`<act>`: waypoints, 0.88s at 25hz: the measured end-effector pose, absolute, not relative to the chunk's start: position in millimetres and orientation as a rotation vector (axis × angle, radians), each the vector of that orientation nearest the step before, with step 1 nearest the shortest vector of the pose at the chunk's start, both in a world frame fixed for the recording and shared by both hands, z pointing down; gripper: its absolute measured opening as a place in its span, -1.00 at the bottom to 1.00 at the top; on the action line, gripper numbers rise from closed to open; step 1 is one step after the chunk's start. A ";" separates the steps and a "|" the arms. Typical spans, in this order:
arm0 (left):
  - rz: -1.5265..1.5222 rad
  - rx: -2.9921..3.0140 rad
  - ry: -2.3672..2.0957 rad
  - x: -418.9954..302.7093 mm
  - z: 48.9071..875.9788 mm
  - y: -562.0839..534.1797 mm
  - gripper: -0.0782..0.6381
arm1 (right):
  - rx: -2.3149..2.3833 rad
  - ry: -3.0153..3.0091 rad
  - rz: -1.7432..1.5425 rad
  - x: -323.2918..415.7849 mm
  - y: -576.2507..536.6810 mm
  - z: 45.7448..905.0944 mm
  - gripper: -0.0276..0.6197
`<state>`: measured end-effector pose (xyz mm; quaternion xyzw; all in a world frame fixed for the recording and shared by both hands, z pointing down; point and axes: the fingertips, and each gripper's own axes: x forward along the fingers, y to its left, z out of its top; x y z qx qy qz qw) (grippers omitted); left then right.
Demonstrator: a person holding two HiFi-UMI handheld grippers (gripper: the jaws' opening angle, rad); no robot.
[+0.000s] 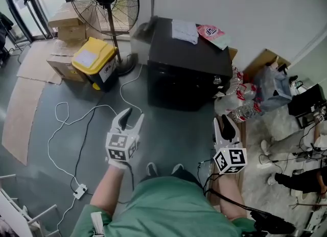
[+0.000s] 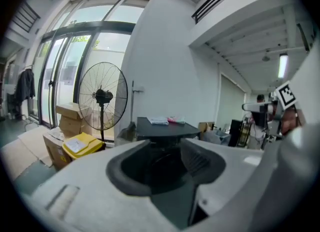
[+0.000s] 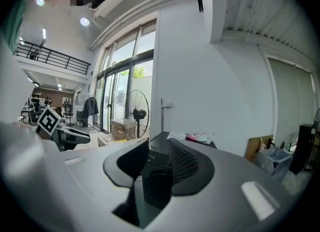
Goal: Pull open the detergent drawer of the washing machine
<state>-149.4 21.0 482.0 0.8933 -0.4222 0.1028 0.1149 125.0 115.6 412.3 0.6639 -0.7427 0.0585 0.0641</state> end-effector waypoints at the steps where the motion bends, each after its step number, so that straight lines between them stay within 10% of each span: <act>1: 0.297 2.613 -1.230 -149.2 484.8 17.1 -0.25 | 2.001 -2.242 0.177 124.6 110.7 413.1 -0.55; 22: 0.310 2.374 -1.438 -102.7 511.0 -141.4 -0.25 | 1.702 -2.514 0.313 176.8 -133.6 447.7 -0.55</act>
